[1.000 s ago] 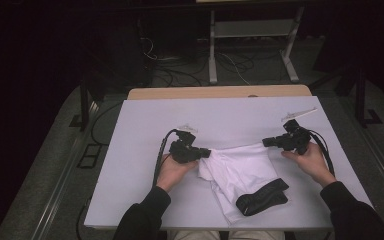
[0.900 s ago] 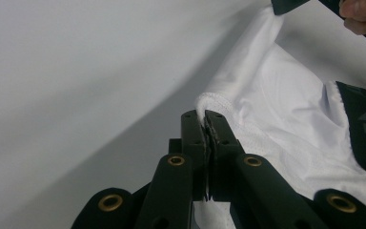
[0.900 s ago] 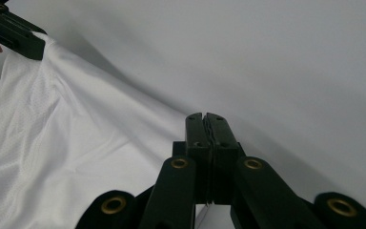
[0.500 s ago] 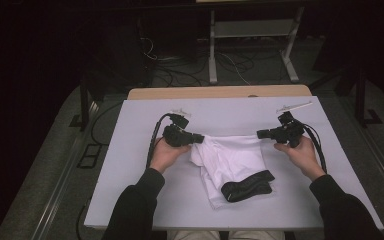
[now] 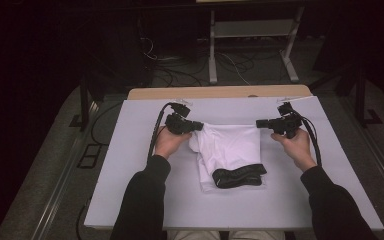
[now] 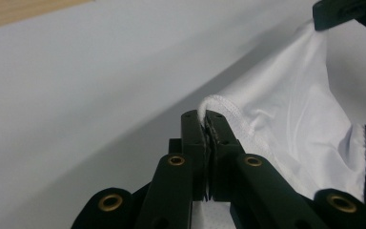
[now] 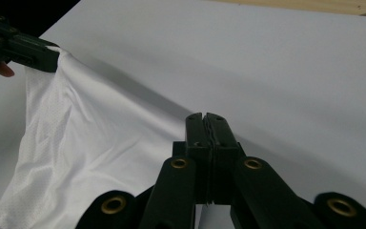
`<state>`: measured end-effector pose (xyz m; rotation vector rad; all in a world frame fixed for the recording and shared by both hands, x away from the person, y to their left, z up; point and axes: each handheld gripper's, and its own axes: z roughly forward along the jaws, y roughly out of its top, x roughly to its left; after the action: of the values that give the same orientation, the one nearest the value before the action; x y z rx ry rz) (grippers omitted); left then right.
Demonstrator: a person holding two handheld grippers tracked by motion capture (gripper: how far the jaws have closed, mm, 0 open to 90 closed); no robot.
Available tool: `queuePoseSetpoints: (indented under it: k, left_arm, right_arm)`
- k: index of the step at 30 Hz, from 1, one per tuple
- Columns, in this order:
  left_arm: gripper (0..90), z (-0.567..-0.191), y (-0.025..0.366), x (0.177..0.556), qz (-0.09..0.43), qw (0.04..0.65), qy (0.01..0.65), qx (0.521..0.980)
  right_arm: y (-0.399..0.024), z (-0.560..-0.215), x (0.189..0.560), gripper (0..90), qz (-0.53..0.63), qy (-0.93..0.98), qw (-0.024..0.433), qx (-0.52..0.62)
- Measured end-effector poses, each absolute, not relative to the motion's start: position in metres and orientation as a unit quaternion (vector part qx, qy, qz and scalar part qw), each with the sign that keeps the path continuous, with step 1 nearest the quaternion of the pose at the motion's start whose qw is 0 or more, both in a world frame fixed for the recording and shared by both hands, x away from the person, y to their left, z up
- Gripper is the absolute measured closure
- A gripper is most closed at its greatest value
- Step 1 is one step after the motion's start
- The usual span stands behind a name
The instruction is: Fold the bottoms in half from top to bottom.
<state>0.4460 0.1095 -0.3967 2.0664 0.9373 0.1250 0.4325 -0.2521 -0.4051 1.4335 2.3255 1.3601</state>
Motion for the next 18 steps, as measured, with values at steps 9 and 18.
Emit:
queuePoseSetpoints:
  k: [9,18]
  left_arm:
    - [86.2,-0.407,0.110,0.468,0.066,0.435,0.396,0.806]
    - [85.0,-0.427,0.112,0.481,0.068,0.444,0.421,0.788]
  right_arm:
    - [-0.249,-0.411,0.452,87.8,0.446,0.750,0.054,0.486]
    - [-0.246,-0.425,0.466,87.7,0.452,0.741,0.066,0.492]
